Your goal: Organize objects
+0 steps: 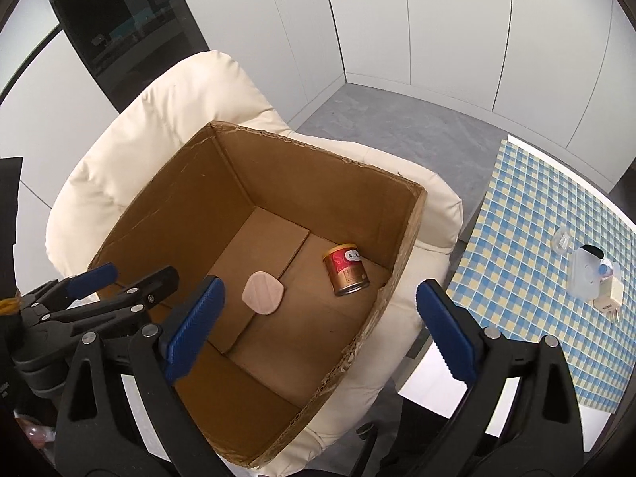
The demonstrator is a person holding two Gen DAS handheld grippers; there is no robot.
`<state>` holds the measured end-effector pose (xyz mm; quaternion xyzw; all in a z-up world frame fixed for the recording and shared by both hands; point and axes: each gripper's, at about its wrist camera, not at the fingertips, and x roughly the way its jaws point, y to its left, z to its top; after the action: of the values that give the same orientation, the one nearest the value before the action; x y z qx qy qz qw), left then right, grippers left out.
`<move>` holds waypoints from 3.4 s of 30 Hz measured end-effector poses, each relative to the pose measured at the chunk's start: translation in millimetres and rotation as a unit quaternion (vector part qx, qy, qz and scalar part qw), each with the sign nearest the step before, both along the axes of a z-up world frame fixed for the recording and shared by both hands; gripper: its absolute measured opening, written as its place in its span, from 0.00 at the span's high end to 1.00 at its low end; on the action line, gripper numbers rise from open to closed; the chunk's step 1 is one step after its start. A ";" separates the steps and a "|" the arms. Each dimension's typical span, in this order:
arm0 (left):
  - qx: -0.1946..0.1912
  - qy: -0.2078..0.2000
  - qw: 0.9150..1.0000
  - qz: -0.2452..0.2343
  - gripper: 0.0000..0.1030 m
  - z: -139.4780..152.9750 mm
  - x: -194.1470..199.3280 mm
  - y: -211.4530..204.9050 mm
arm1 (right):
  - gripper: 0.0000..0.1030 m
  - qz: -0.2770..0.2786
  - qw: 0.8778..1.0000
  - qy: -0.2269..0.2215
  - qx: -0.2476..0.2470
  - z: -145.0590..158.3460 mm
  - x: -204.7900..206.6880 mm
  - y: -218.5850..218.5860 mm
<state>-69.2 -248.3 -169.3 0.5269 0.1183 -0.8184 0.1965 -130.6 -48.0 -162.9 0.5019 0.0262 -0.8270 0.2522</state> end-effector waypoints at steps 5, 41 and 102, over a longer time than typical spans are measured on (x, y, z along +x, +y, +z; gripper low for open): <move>0.003 0.000 1.000 0.002 0.20 0.1 -1.5 -1.6 | 0.04 -0.002 1.000 0.002 0.004 0.2 3.8 4.8; -0.039 0.038 0.997 -0.058 0.20 58.6 38.1 55.9 | 0.04 -0.014 0.996 0.072 0.043 53.8 53.6 54.9; 0.002 0.058 0.992 -0.108 0.16 69.1 201.9 183.8 | 0.04 -0.045 0.997 0.061 0.033 69.9 248.0 205.4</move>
<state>132.7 -64.5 -100.1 0.4885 0.0736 -0.8638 0.0985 117.5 157.4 -93.0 0.4589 0.0465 -0.8655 0.1954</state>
